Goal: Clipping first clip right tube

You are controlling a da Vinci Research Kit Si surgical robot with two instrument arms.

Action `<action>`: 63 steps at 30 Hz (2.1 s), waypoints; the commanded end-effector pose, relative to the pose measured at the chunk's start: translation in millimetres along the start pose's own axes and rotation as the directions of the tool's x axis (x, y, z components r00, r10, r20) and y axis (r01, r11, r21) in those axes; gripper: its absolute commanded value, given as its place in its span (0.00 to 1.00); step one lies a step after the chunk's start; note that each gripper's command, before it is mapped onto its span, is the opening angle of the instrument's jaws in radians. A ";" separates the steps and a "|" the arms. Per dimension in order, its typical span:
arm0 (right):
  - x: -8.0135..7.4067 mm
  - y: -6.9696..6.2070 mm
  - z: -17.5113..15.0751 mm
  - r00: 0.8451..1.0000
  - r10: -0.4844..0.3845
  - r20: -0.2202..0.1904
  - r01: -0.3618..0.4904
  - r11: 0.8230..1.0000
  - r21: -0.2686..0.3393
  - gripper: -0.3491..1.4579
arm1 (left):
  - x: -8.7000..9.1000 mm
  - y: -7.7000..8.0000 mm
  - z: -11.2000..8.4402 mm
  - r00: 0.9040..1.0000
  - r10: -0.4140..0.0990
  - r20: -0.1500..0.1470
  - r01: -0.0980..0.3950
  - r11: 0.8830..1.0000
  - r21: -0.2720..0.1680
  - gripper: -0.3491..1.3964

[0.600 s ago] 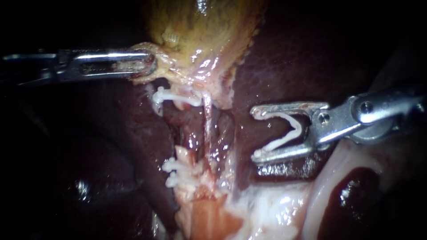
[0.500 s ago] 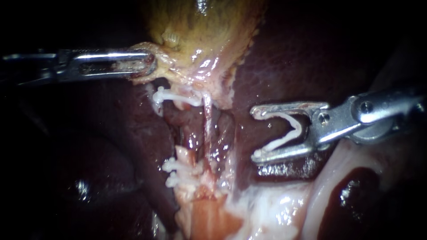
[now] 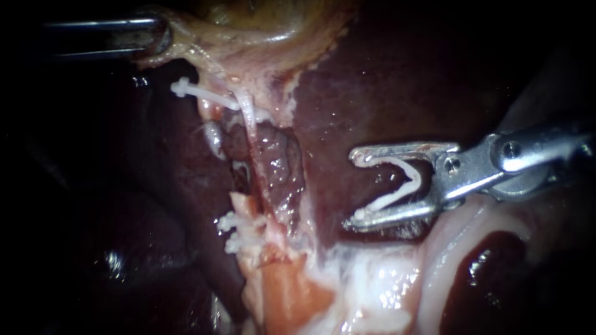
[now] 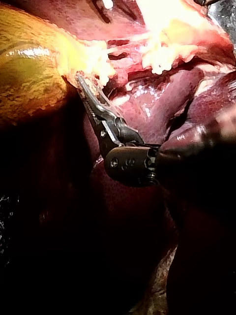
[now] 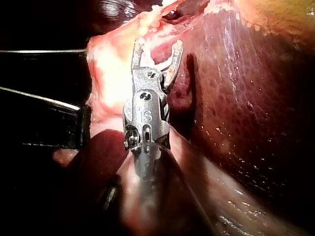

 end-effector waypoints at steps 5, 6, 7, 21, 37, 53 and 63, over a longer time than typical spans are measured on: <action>0.6 -0.1 1.2 1.000 0.003 -0.005 -0.003 1.000 0.005 0.47 | -0.7 0.6 0.4 1.000 0.009 -0.007 -0.009 1.000 0.005 0.00; 0.7 -0.1 1.7 1.000 -0.003 -0.008 0.003 1.000 0.009 0.47 | -0.8 0.6 0.5 1.000 0.010 -0.007 -0.009 1.000 0.006 0.00; 0.8 -0.1 2.1 1.000 0.010 -0.010 -0.009 1.000 0.013 0.47 | -1.0 0.6 0.6 1.000 0.010 -0.009 -0.010 1.000 0.010 0.00; -0.5 -0.3 10.5 0.993 0.120 -0.007 -0.119 0.991 0.066 0.47 | -1.3 0.9 0.9 1.000 0.012 -0.008 -0.012 1.000 0.005 0.00; -0.7 -0.2 16.6 0.964 0.245 -0.098 -0.226 0.958 0.175 0.47 | -1.4 1.0 1.1 1.000 0.013 -0.008 -0.013 1.000 0.004 0.00; 2.6 -3.4 16.1 0.934 0.315 -0.167 -0.239 0.900 0.366 0.45 | -1.6 0.9 1.2 1.000 0.013 -0.008 -0.013 1.000 0.004 0.00; 1.7 -2.4 14.9 0.920 0.359 -0.156 -0.286 0.888 0.359 0.30 | -1.7 0.9 1.3 1.000 0.014 -0.008 -0.014 1.000 0.005 0.00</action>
